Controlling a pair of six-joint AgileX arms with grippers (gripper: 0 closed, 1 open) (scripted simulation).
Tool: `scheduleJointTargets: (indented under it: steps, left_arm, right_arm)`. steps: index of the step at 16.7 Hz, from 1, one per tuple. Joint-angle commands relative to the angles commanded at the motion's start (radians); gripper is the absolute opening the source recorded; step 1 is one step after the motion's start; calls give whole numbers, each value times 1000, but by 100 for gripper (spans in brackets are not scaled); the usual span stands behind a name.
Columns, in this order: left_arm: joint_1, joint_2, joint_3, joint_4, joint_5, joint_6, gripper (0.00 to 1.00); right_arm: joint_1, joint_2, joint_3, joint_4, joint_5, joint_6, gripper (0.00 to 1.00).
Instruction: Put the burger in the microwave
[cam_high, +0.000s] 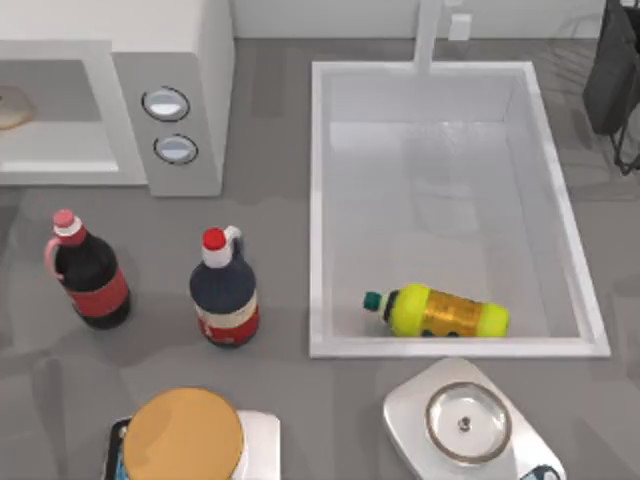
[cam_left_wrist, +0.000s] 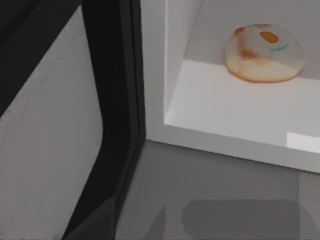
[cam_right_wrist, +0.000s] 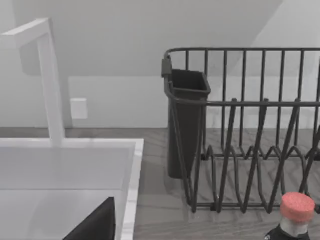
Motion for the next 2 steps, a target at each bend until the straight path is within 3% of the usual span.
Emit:
scheduleJointTargets:
  steps: [2]
  left_arm:
    - [0,-4,-1,-6,1,0,100]
  right_arm:
    - [0,0,0,0,0,0,100]
